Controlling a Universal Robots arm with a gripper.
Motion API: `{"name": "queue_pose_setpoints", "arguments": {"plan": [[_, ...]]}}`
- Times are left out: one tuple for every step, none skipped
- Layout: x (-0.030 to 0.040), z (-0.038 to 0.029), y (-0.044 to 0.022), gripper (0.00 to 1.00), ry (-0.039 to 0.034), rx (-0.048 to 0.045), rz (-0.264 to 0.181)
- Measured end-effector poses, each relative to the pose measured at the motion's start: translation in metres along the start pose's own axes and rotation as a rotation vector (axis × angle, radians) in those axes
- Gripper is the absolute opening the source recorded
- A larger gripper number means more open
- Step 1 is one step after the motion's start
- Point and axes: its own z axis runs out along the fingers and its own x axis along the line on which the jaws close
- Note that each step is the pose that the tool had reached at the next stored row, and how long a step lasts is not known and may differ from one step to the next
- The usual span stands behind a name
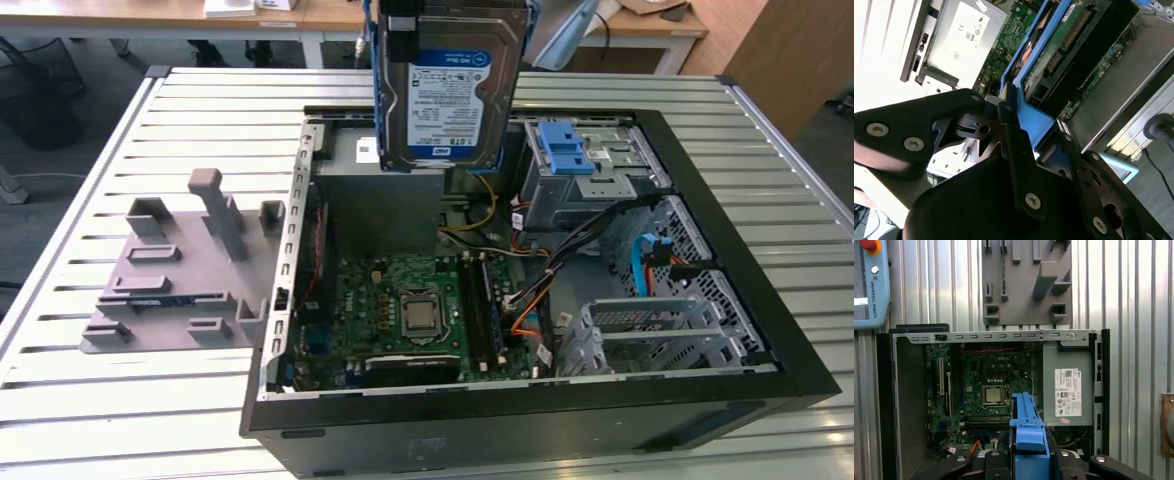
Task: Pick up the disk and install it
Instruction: 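Insert the disk into the insertion slot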
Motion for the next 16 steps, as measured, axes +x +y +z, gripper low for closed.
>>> {"name": "queue_pose_setpoints", "arguments": {"plan": [[0.0017,0.0001,-0.0001,0.36,0.0001,-0.0001,0.0],[0.0035,0.0001,-0.0001,0.36,0.0003,-0.0002,0.0],[0.0053,0.0002,-0.0002,0.36,0.0004,-0.0001,0.0],[0.0068,0.0003,-0.0003,0.36,0.0011,0.0,0.0],[0.0083,0.0003,-0.0003,0.36,0.0019,0.0,0.0],[0.0101,0.0004,-0.0004,0.36,0.0028,0.0001,0.0],[0.0118,0.0004,-0.0004,0.36,0.004,0.0002,0.0],[0.0132,0.0005,-0.0005,0.36,0.0062,0.0002,0.0],[0.0144,0.0004,-0.0007,0.36,0.0085,0.0003,0.0],[0.0155,0.0005,-0.0012,0.36,0.0104,0.0003,0.0],[0.0163,0.0007,-0.0025,0.36,0.0111,0.0003,0.0],[0.0169,0.0008,-0.0049,0.36,0.011,0.0004,0.0],[0.017,0.0009,-0.0082,0.36,0.0112,0.0004,0.0],[0.0171,0.001,-0.0117,0.36,0.0112,0.0004,0.0],[0.0172,0.0012,-0.0148,0.36,0.0112,0.0004,0.0],[0.0171,0.0013,-0.0169,0.36,0.0112,0.0003,0.0]]}}
